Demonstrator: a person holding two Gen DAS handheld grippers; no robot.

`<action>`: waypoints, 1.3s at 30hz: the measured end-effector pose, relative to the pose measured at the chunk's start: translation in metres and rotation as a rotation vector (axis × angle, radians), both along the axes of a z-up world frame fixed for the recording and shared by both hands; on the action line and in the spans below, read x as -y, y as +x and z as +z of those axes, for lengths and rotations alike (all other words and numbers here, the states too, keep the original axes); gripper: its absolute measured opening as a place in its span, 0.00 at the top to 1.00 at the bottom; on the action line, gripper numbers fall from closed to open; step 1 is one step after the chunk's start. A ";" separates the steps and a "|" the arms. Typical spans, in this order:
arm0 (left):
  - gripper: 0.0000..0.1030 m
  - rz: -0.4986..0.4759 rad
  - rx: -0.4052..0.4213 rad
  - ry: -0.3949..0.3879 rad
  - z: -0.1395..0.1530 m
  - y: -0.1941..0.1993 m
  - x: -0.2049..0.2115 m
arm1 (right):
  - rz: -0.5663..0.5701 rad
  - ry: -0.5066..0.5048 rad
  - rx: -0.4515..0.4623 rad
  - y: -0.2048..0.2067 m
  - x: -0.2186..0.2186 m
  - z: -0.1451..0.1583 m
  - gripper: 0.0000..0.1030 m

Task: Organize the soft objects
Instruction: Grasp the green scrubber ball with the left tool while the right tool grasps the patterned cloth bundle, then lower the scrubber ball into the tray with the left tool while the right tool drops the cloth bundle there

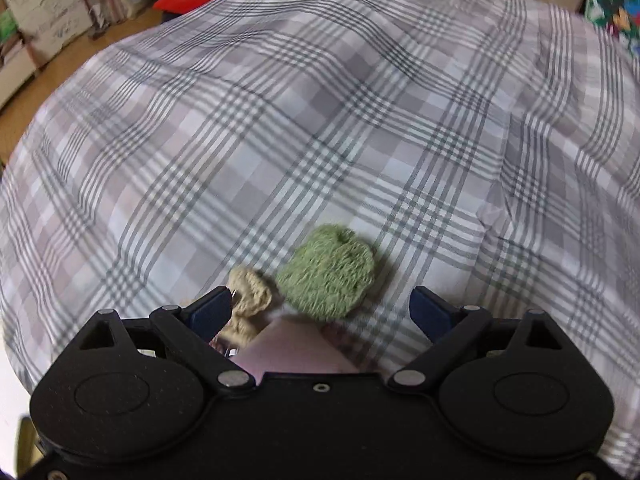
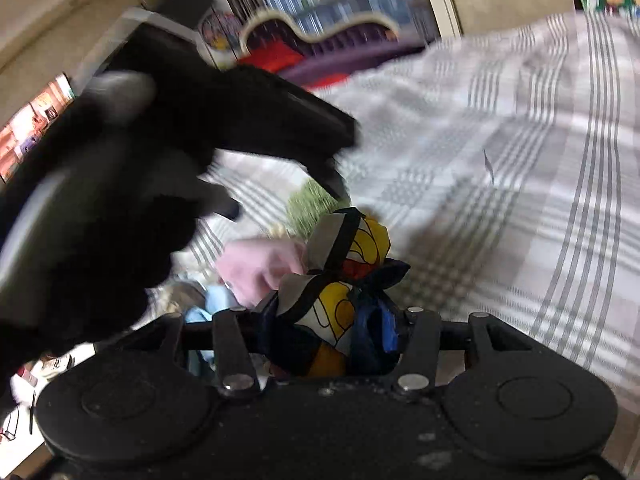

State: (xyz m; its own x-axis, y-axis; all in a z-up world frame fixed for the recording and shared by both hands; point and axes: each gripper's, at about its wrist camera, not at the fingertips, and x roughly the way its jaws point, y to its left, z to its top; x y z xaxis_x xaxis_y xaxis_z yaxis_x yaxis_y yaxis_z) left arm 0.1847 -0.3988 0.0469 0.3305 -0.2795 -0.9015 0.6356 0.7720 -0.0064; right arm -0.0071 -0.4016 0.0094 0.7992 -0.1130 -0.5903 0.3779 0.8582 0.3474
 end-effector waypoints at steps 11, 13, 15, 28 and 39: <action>0.18 -0.061 -0.028 0.150 -0.040 0.005 0.038 | 0.007 0.053 0.153 -0.026 0.009 0.004 0.53; 0.22 -0.054 -0.033 0.146 -0.041 0.008 0.038 | 0.015 0.069 0.153 -0.026 0.010 0.003 0.53; 0.34 -0.048 -0.040 0.145 -0.042 0.011 0.038 | 0.009 0.076 0.154 -0.025 0.011 0.003 0.53; 0.49 0.021 -0.038 -0.015 0.012 0.015 0.004 | -0.067 0.124 0.036 -0.015 0.015 -0.005 0.53; 0.49 0.144 -0.150 -0.105 0.060 -0.025 -0.159 | -0.073 0.099 -0.048 -0.001 0.012 -0.011 0.53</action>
State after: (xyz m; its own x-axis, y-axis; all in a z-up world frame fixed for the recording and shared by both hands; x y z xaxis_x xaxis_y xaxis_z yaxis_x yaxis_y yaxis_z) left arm 0.1594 -0.2394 0.1070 0.2381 -0.3340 -0.9120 0.5050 0.8447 -0.1774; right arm -0.0079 -0.4137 -0.0020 0.7617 -0.1095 -0.6386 0.4565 0.7901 0.4090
